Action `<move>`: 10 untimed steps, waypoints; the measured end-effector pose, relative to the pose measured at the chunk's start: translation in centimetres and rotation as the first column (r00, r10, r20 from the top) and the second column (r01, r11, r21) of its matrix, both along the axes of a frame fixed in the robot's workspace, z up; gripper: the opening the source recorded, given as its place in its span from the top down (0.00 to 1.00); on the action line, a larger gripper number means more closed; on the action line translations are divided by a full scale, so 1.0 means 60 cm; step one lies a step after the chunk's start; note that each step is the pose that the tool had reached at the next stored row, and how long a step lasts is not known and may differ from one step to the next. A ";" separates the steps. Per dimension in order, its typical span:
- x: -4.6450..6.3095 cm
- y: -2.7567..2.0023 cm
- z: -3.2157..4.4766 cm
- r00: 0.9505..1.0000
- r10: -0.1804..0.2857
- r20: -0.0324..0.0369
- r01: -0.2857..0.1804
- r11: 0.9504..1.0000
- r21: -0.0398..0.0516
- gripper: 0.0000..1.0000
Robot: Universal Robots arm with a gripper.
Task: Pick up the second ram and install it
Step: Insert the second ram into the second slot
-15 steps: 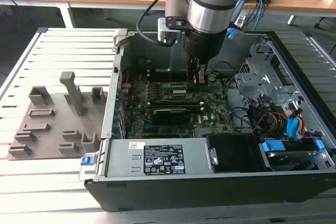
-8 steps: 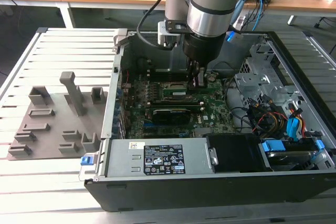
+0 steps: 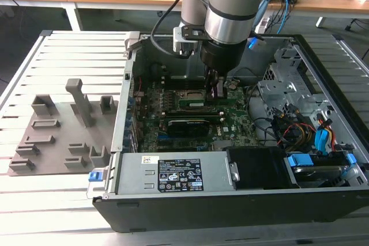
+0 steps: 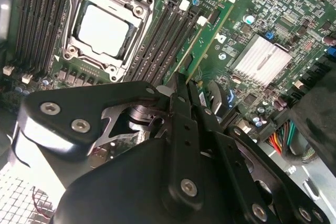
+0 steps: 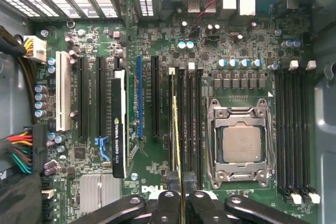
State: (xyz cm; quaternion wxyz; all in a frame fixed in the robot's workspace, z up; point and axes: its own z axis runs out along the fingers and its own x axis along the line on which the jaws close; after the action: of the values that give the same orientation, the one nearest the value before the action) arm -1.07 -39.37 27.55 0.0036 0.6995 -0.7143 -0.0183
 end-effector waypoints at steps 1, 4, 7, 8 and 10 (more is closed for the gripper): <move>0.000 0.0000 -0.001 1.000 0.000 0.000 0.000 1.000 0.000 0.87; 0.000 0.0000 -0.006 1.000 0.000 0.000 0.000 1.000 0.000 0.87; 0.000 0.0000 -0.010 1.000 0.000 0.000 0.000 1.000 0.000 0.87; 0.000 0.0000 -0.012 1.000 0.000 0.000 0.000 1.000 0.000 0.87; 0.000 0.0000 -0.015 1.000 0.000 0.000 0.000 1.000 0.000 0.87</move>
State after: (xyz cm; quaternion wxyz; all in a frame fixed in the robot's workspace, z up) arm -1.07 -39.37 26.66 0.0036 0.6995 -0.7144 -0.0183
